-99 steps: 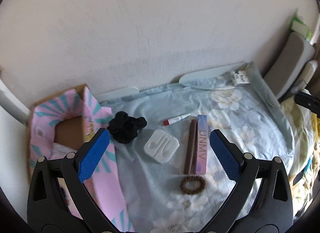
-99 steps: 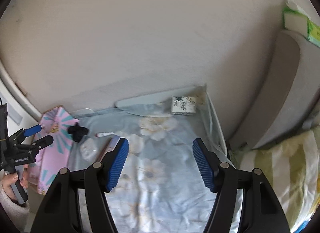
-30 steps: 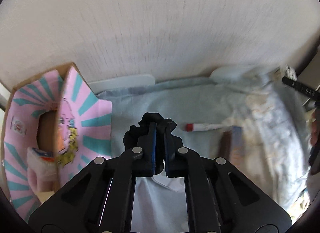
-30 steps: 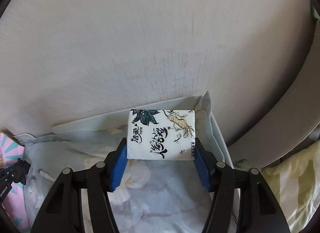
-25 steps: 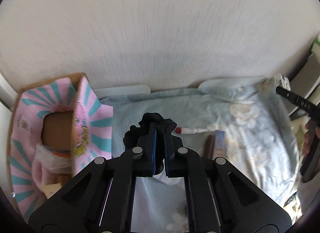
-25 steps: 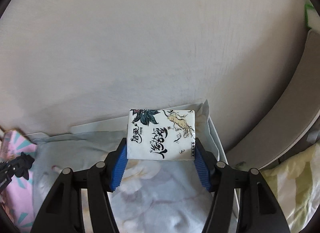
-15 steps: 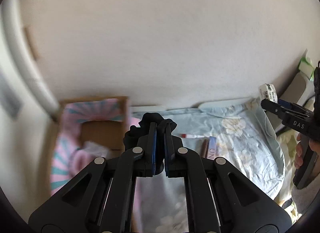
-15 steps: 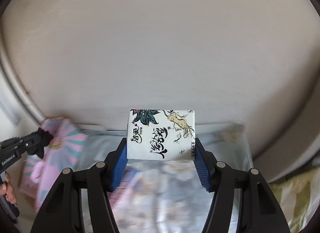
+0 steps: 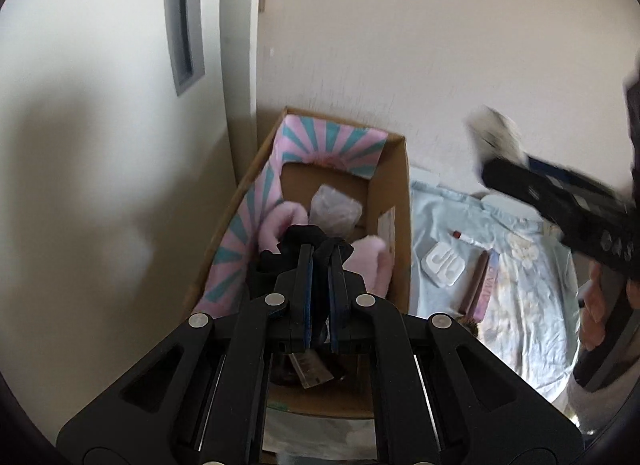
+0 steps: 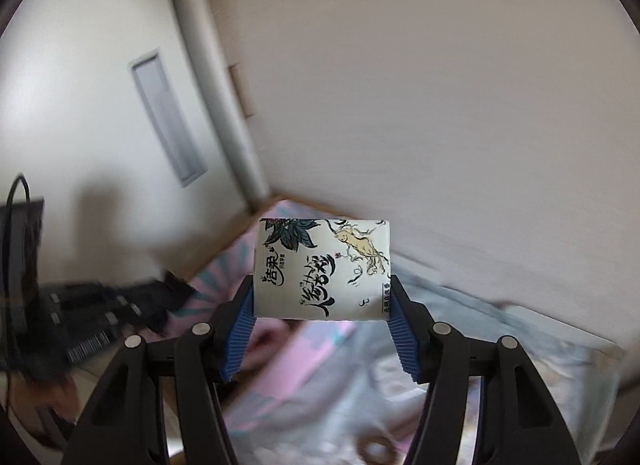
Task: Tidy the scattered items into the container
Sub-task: 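Carry the scrunchie and tissue pack into the striped box and open both tools, then move both tools back to the bed toward the earphone case and UNMV box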
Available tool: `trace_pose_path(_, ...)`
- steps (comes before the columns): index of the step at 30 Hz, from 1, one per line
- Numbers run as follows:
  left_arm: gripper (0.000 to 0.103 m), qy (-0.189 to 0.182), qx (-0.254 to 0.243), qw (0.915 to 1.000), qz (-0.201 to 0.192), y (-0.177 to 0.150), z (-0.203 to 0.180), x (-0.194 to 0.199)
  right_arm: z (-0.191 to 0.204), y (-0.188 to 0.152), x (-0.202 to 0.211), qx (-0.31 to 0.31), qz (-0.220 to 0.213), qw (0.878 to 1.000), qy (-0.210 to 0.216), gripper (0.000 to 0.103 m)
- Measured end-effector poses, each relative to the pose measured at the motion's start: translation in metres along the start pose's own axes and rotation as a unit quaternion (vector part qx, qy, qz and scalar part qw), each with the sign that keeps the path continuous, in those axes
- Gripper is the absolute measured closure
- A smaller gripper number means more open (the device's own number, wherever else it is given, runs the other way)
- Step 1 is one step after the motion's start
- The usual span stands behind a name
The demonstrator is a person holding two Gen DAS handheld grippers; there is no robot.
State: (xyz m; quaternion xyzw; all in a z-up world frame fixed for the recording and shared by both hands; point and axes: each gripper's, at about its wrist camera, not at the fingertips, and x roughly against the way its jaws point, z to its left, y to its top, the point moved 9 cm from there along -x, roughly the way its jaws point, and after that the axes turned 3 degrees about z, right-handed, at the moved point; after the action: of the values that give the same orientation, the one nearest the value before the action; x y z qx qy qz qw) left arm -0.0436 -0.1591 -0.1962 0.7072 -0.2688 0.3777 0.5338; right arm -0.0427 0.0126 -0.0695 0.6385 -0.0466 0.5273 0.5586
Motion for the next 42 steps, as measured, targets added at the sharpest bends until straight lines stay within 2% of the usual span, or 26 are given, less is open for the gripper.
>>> trace_pose_path(4, 0.096, -0.014, -0.003, 0.9996, 0.023, -0.009, -0.005, -0.023, 0.024, 0.007, -0.034, 0.014, 0.039, 0.999, 0.008, 0.045)
trace_pose_path(7, 0.06, -0.018, 0.01, 0.9988, 0.044, -0.016, -0.002, -0.033, 0.027, -0.004, -0.051, 0.012, 0.087, 0.996, 0.016, 0.045)
trace_pose_path(8, 0.039, -0.018, 0.013, 0.9989, 0.04, -0.016, -0.001, -0.031, 0.026, -0.006, -0.053, 0.008, 0.094, 0.995, 0.015, 0.045)
trace_pose_path(9, 0.026, -0.016, 0.011, 0.9994, 0.029, -0.015, 0.0, -0.027, 0.027, -0.007, -0.055, 0.002, 0.098, 0.995, 0.015, 0.045)
trace_pose_path(11, 0.016, -0.009, 0.0, 0.9999, 0.008, -0.011, 0.0, -0.019, 0.025, -0.008, -0.048, -0.012, 0.089, 0.996, 0.021, 0.044)
trace_pose_path(13, 0.015, -0.004, -0.008, 1.0, 0.003, -0.009, 0.0, -0.017, 0.017, -0.001, -0.041, -0.021, 0.076, 0.996, 0.035, 0.039)
trace_pose_path(14, 0.015, -0.006, -0.01, 0.9999, 0.004, -0.009, 0.0, -0.018, 0.021, 0.004, -0.044, -0.024, 0.076, 0.996, 0.044, 0.031)
trace_pose_path(15, 0.015, -0.007, -0.009, 0.9999, 0.006, -0.009, 0.0, -0.019, 0.024, 0.006, -0.045, -0.025, 0.079, 0.995, 0.055, 0.028)
trace_pose_path(16, 0.015, -0.01, -0.007, 0.9999, 0.008, -0.009, 0.001, -0.019, 0.027, 0.007, -0.043, -0.021, 0.082, 0.994, 0.065, 0.028)
trace_pose_path(17, 0.015, -0.014, -0.003, 0.9999, 0.009, -0.01, 0.001, -0.018, 0.041, 0.01, -0.058, -0.014, 0.082, 0.994, 0.068, 0.028)
trace_pose_path(18, 0.015, -0.019, 0.0, 0.9998, 0.009, -0.01, 0.001, -0.018, 0.049, 0.013, -0.064, -0.003, 0.082, 0.995, 0.062, 0.028)
trace_pose_path(21, 0.015, -0.025, -0.005, 0.9997, 0.004, -0.008, -0.001, -0.013, 0.053, 0.017, -0.053, 0.009, 0.073, 0.996, 0.048, 0.028)
trace_pose_path(23, 0.015, -0.024, -0.013, 0.9996, 0.001, -0.007, -0.003, -0.012, 0.051, 0.019, -0.041, 0.0, 0.06, 0.997, 0.051, 0.028)
trace_pose_path(25, 0.015, -0.024, -0.018, 0.9995, -0.001, -0.005, -0.006, -0.01, 0.044, 0.022, -0.049, -0.008, 0.052, 0.997, 0.048, 0.028)
trace_pose_path(28, 0.015, -0.033, -0.031, 0.9989, -0.008, 0.0, -0.017, -0.002, 0.026, 0.026, -0.025, -0.019, 0.031, 0.999, 0.036, 0.028)
trace_pose_path(32, 0.014, -0.05, -0.059, 0.9968, -0.02, 0.01, -0.039, 0.01, -0.017, 0.018, 0.012, -0.036, 0.004, 0.999, 0.003, 0.028)
trace_pose_path(35, 0.014, -0.073, -0.082, 0.9936, -0.028, 0.019, -0.064, 0.018, -0.054, -0.003, 0.04, -0.048, -0.005, 0.998, -0.038, 0.028)
trace_pose_path(40, 0.01, -0.104, -0.121, 0.9869, -0.023, 0.026, -0.114, 0.013, -0.106, -0.058, 0.072, -0.064, 0.013, 0.99, -0.126, 0.028)
trace_pose_path(42, 0.01, -0.109, -0.141, 0.9839, -0.014, 0.025, -0.136, 0.005, -0.121, -0.076, 0.079, -0.087, 0.019, 0.986, -0.141, 0.028)
